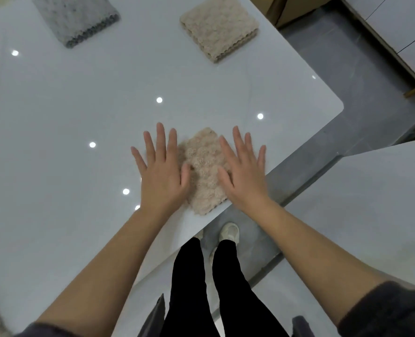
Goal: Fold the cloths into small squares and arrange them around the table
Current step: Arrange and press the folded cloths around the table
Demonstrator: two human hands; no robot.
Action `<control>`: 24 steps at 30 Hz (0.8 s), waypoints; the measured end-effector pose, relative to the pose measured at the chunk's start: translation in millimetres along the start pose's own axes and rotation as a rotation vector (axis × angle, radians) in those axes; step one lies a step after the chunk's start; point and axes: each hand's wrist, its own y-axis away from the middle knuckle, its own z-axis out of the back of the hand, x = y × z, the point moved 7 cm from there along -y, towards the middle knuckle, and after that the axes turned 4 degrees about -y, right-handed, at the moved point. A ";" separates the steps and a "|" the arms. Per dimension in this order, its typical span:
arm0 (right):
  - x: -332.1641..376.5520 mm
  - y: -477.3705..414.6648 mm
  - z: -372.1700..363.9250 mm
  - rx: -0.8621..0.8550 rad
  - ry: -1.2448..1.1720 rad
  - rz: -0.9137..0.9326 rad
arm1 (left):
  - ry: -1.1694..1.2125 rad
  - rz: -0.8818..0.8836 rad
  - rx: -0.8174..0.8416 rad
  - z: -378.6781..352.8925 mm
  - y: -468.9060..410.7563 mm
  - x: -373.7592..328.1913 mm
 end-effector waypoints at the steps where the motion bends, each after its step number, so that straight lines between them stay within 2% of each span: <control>1: -1.0 10.5 -2.0 -0.026 -0.018 -0.090 | 0.005 -0.081 0.024 3.4 -13.9 -2.0; 6: 16.0 46.0 -24.2 -0.150 -0.104 -0.384 | -0.048 -0.601 0.193 -3.5 -57.7 -28.5; 9: 27.3 49.1 -38.3 -0.171 -0.139 -0.532 | -0.116 -0.795 0.260 -18.0 -58.6 -22.7; 14: 37.8 50.3 -54.2 -0.207 -0.127 -0.636 | -0.155 -0.904 0.248 -26.4 -51.6 -8.3; 24: 54.3 36.0 -60.4 -0.234 -0.037 -0.635 | -0.185 -0.966 0.235 -30.0 -45.3 -10.5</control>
